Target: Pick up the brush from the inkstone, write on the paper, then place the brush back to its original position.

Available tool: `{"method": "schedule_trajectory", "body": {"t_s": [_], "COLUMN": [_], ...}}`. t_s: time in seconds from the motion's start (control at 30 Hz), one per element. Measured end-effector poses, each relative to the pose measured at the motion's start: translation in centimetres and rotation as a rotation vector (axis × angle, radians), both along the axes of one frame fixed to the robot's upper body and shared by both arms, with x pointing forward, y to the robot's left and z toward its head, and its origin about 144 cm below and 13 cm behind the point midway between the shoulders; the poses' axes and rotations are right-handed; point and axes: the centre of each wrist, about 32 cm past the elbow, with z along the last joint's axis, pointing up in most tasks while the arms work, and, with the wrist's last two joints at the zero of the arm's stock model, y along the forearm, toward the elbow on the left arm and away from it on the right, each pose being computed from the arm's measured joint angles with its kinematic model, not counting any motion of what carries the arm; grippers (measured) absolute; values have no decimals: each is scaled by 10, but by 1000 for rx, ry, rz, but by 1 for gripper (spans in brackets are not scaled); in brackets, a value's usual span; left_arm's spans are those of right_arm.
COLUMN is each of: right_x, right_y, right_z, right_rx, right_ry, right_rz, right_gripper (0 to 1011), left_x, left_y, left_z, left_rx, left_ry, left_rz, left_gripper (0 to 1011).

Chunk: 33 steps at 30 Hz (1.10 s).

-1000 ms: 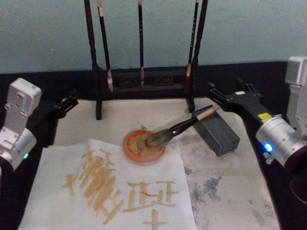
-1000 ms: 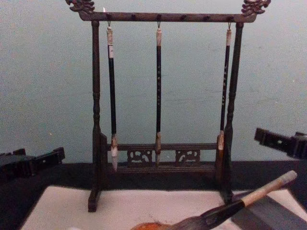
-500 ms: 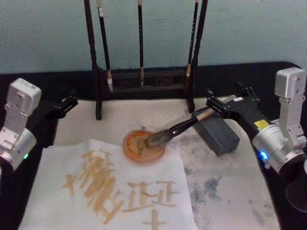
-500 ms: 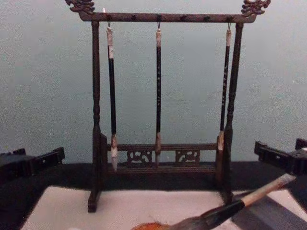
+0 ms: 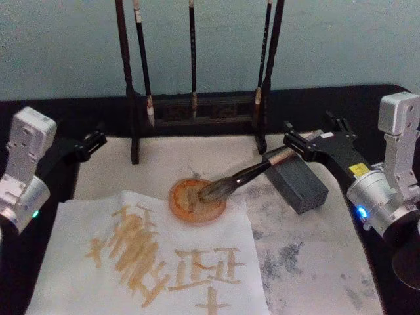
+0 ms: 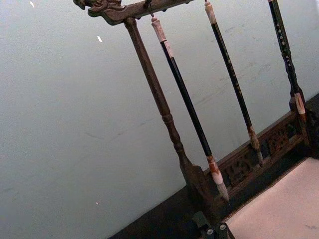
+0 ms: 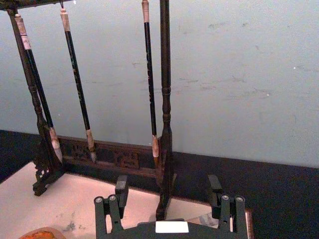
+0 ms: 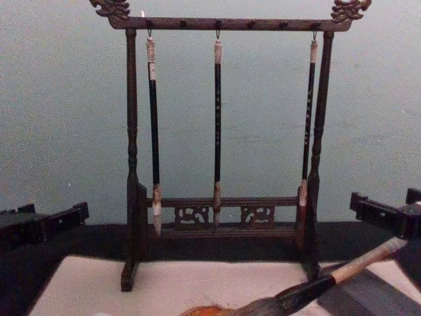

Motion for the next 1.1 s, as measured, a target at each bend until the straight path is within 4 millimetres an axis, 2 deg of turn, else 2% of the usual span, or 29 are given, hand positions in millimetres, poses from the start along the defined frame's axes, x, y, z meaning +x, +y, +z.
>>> {"method": "schedule_trajectory", "body": {"t_s": [1.1], "right_x": [0], "right_y": [0], "right_z": [1], "right_rx": [2], "right_ry": [5], "right_rz": [-2], "right_gripper": [1008], "left_x": [0], "left_y": [0], "left_z": [0], "left_rx": [0], "left_ry": [0], "left_rz": [0], "left_gripper": [1002]}}
